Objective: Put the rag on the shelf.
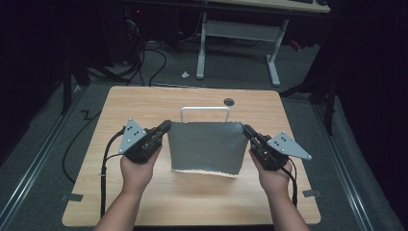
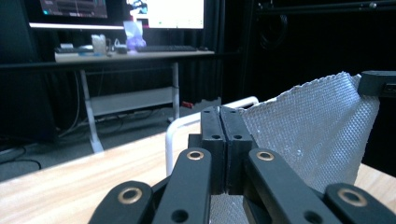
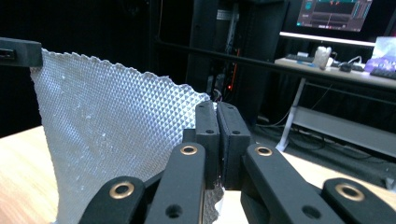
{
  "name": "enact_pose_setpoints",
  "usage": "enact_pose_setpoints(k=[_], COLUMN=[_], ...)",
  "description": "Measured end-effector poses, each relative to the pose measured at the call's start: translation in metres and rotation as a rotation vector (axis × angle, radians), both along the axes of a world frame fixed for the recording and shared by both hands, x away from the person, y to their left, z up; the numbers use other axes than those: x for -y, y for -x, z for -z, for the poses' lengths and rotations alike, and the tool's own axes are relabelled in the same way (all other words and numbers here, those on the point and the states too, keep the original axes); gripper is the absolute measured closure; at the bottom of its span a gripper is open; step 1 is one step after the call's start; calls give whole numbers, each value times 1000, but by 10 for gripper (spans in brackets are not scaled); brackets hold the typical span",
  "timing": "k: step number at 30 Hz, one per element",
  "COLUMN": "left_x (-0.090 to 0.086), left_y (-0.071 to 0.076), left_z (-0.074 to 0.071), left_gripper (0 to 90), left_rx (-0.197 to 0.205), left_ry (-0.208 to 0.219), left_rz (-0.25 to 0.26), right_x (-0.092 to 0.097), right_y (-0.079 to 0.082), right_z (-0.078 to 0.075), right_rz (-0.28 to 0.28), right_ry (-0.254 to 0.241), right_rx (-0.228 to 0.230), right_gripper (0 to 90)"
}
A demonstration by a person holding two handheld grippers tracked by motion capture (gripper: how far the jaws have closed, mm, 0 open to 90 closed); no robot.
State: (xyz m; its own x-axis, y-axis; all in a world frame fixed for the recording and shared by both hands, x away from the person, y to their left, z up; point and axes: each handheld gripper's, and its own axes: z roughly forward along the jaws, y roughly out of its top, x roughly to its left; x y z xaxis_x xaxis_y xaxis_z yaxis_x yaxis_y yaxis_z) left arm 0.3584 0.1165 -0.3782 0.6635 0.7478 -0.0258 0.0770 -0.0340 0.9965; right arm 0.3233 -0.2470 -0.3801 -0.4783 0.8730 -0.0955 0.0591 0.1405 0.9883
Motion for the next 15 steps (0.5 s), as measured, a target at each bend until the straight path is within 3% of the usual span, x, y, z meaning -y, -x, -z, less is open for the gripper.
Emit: enact_pose_setpoints(k=[9, 10, 15], left_x=[0, 0, 1], left_y=[-4, -4, -8], left_z=[-27, -29, -38], left_gripper=[894, 894, 895], left_rx=[58, 64, 76], left_ry=[4, 3, -6], left_rz=[-6, -7, -12], right_x=[-2, -2, -1], right_y=[-5, -7, -12], right_z=[-26, -34, -48], right_rz=[6, 9, 11], right_ry=[-5, -15, -16], right_rx=[50, 58, 72], right_gripper=[890, 891, 890])
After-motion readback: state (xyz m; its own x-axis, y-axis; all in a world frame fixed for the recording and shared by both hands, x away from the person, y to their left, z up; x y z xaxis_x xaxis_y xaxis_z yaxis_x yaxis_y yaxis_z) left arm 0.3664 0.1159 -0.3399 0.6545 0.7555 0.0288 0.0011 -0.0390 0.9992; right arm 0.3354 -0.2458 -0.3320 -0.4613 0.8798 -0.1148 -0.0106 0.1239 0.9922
